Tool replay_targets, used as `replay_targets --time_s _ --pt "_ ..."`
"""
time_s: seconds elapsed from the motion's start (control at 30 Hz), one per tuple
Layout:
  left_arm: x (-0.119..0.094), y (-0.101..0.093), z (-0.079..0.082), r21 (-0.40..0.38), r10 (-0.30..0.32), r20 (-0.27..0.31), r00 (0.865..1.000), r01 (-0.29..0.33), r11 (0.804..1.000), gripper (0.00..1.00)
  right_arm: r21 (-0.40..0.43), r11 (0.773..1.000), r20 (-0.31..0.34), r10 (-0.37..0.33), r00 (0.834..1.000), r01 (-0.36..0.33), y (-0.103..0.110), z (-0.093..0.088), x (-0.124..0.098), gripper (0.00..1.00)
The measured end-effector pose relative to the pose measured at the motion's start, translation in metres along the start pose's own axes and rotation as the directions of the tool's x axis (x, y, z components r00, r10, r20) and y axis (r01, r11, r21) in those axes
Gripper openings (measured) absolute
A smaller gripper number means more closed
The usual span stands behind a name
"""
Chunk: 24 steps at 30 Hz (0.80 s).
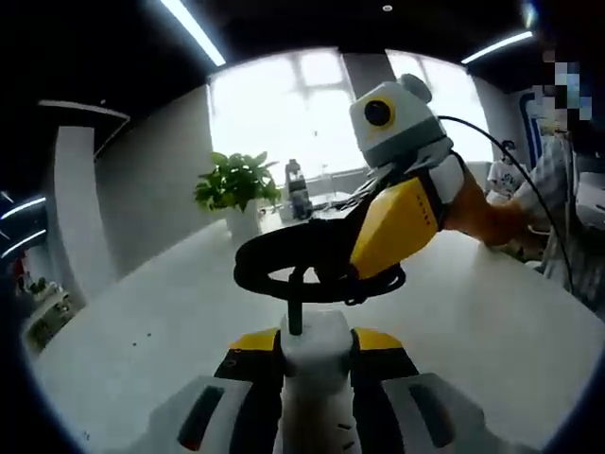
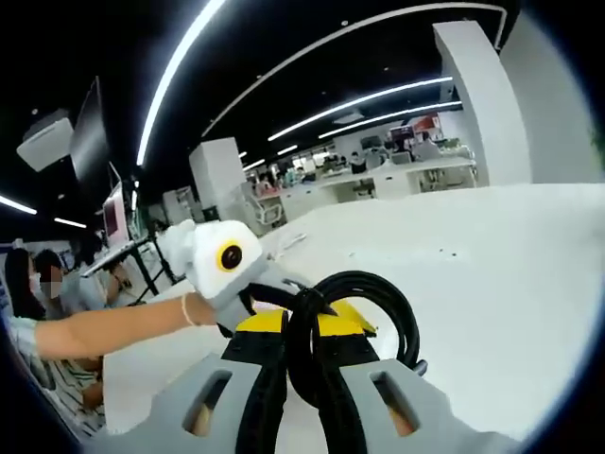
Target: Straighten the power strip on the desk, plug the charger into it
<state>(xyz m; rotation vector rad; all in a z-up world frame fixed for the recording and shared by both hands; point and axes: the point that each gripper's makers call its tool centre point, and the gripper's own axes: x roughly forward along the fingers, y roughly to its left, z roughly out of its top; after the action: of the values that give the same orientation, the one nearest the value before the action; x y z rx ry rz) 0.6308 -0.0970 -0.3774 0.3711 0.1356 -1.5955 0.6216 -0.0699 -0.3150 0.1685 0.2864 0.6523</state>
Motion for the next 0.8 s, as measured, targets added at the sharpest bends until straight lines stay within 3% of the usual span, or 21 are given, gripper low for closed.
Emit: replay_targets --time_s 0.1,0.4,0.63,0.7,0.8 --pt "0.002 0.016 0.002 0.018 0.005 -0.017 1.0 -0.005 1.0 0.25 0.007 1.0 0.007 0.002 1.0 -0.003 0.001 -0.001 0.0 0.07" --pt "-0.001 0.002 -0.002 0.1 0.072 -0.086 0.994 -0.063 0.993 0.25 -0.057 0.998 -0.01 -0.027 1.0 0.026 0.006 -0.008 0.0 0.06" --pt "0.0 0.006 -0.001 0.061 0.147 -0.036 0.988 -0.145 0.988 0.27 -0.138 0.99 -0.01 -0.011 1.0 0.009 0.007 -0.007 -0.002 0.12" --pt "-0.001 0.011 0.005 0.031 0.18 -0.001 0.984 -0.18 0.983 0.34 -0.144 0.99 -0.009 -0.002 1.0 0.001 0.009 -0.007 -0.003 0.15" --pt "-0.005 0.014 0.01 0.008 0.179 0.006 0.984 -0.18 0.984 0.36 -0.168 0.986 -0.013 -0.003 1.0 0.001 0.011 -0.009 -0.004 0.16"
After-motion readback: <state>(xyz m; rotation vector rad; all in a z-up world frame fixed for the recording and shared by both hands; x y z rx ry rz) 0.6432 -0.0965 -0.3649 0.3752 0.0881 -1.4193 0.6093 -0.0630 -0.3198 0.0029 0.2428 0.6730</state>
